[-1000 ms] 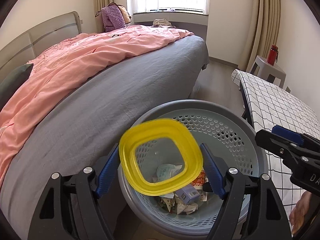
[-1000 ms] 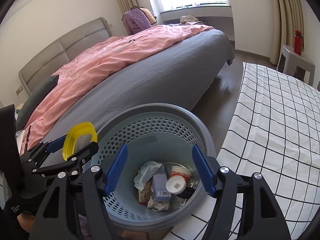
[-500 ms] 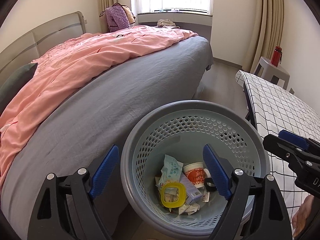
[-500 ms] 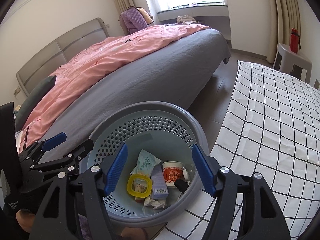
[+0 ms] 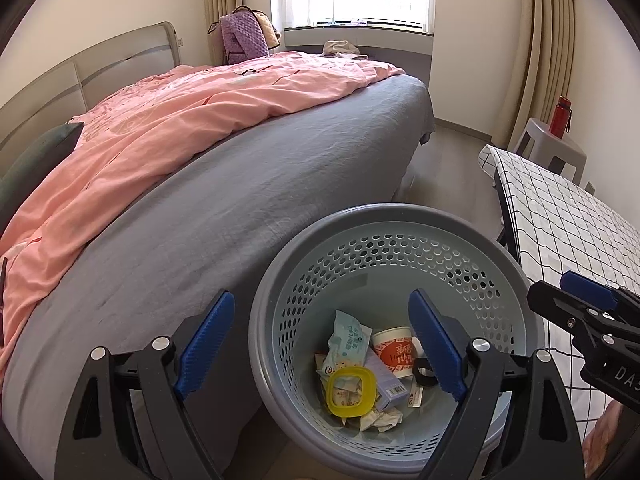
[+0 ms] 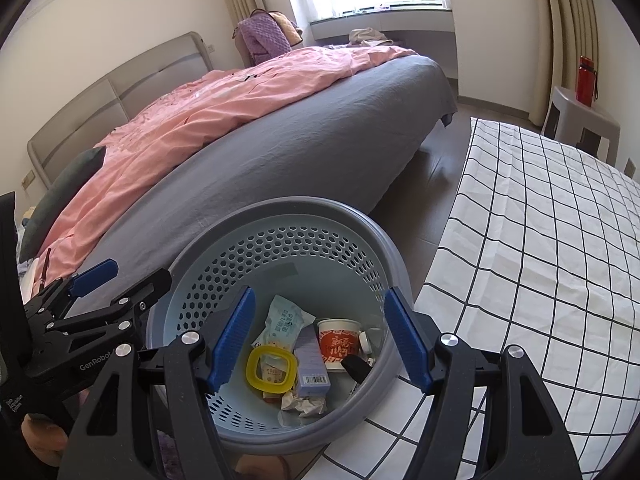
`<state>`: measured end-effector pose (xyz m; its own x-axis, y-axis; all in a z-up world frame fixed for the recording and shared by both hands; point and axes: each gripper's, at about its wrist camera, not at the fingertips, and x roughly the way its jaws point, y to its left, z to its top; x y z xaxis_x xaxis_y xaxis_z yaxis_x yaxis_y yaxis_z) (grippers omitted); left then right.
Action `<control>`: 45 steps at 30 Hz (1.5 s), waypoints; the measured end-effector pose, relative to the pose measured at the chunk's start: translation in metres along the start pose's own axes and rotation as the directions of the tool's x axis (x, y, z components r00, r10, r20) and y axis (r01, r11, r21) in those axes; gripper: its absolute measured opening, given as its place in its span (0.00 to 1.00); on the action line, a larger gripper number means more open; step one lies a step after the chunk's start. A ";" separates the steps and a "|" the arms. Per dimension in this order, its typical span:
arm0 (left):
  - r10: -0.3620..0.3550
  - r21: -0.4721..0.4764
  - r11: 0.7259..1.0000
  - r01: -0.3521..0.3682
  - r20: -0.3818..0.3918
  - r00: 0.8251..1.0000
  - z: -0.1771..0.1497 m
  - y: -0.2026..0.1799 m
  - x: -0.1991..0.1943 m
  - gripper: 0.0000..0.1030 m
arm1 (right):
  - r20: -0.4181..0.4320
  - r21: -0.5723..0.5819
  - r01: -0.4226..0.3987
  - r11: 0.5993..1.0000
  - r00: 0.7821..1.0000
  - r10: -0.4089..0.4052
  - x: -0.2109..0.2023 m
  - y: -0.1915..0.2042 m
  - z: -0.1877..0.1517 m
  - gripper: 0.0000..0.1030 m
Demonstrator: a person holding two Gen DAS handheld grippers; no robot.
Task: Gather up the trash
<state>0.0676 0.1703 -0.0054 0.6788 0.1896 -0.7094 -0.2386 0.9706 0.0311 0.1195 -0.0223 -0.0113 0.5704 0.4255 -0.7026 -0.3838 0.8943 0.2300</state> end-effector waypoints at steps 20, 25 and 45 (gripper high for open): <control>0.004 -0.001 1.000 -0.004 0.002 1.000 0.000 0.000 0.000 0.82 | 0.007 -0.015 0.036 0.999 0.999 -0.036 0.002 -0.001 -0.001 0.68; 0.007 -0.002 1.000 -0.007 0.003 1.000 0.000 0.000 0.000 0.82 | 0.010 -0.022 0.051 0.998 0.999 -0.051 0.003 0.000 -0.001 0.71; 0.021 0.001 1.000 -0.021 0.006 1.000 0.001 -0.003 -0.001 0.82 | 0.014 -0.024 0.052 0.998 0.999 -0.052 0.002 0.001 -0.002 0.75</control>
<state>0.0684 0.1677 -0.0038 0.6776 0.2104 -0.7047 -0.2520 0.9666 0.0463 0.1193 -0.0207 -0.0139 0.5997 0.3805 -0.7040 -0.3711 0.9116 0.1766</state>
